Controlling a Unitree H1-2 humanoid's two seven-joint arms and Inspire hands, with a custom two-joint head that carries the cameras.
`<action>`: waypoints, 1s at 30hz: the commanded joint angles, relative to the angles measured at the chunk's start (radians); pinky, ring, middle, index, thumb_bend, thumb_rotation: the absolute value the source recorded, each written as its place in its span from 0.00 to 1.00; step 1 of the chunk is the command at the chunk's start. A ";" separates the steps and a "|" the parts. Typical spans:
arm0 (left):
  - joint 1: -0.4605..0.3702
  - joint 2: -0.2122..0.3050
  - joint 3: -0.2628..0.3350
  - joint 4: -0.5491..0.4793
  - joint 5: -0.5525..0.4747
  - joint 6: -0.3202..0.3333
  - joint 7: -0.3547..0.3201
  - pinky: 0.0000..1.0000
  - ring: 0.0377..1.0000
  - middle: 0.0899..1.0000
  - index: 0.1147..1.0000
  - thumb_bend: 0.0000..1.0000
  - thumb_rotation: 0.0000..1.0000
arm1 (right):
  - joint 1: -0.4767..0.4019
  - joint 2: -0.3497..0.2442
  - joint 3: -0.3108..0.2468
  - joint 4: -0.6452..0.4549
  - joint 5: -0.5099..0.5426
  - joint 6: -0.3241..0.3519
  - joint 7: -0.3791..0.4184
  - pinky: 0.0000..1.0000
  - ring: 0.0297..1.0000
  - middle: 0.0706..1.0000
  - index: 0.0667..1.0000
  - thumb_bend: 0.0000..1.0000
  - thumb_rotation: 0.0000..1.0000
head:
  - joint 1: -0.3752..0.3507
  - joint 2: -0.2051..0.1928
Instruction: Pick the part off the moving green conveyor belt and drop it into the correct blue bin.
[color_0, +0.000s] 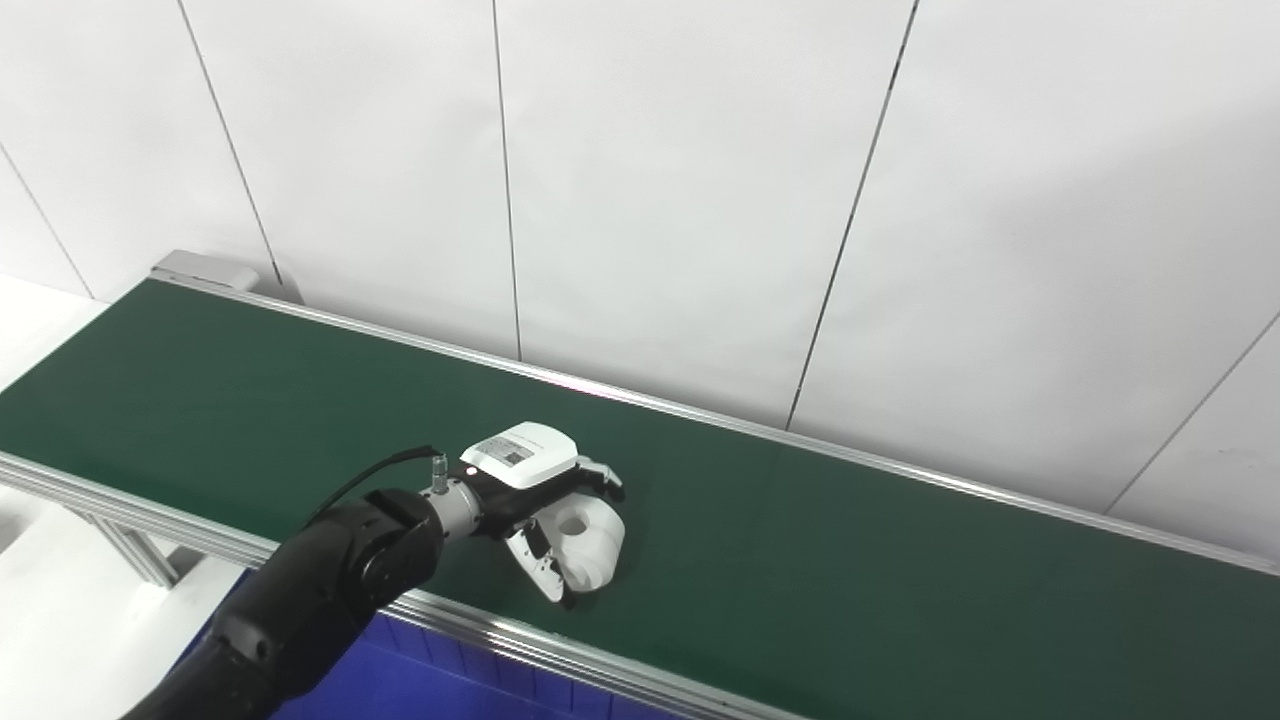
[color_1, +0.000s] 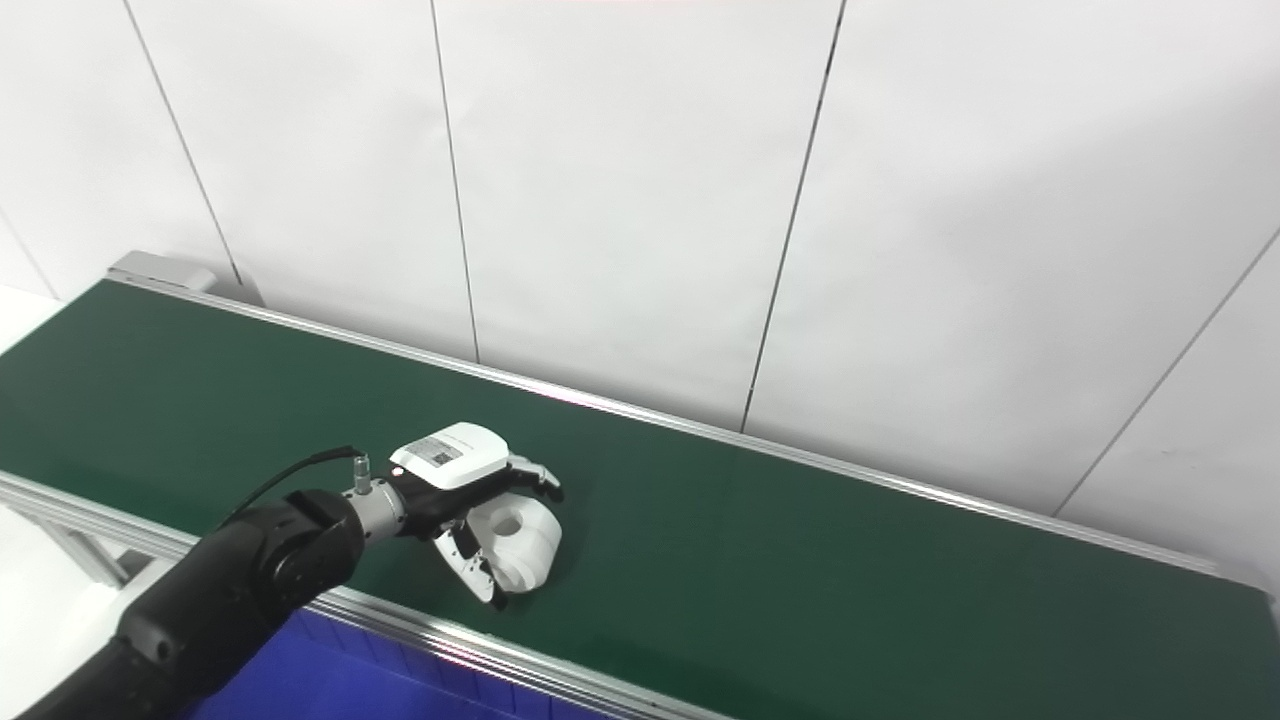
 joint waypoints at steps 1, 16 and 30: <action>-0.041 0.027 -0.001 -0.031 0.004 0.023 -0.032 0.65 0.74 0.76 0.74 1.00 0.33 | 0.000 0.001 0.003 -0.036 -0.004 -0.035 0.007 1.00 1.00 1.00 1.00 0.84 1.00 | -0.001 0.003; 0.007 -0.047 0.039 0.040 -0.168 -0.073 0.140 0.33 0.37 0.41 0.43 0.52 0.00 | -0.004 0.003 0.012 -0.027 0.000 -0.049 0.010 1.00 1.00 0.99 1.00 0.83 1.00 | -0.013 0.005; 0.039 -0.015 0.073 -0.087 -0.251 -0.096 0.112 0.39 0.43 0.45 0.41 0.52 0.00 | 0.000 0.002 0.011 -0.054 -0.005 -0.032 0.007 1.00 0.99 0.99 1.00 0.81 1.00 | 0.001 0.037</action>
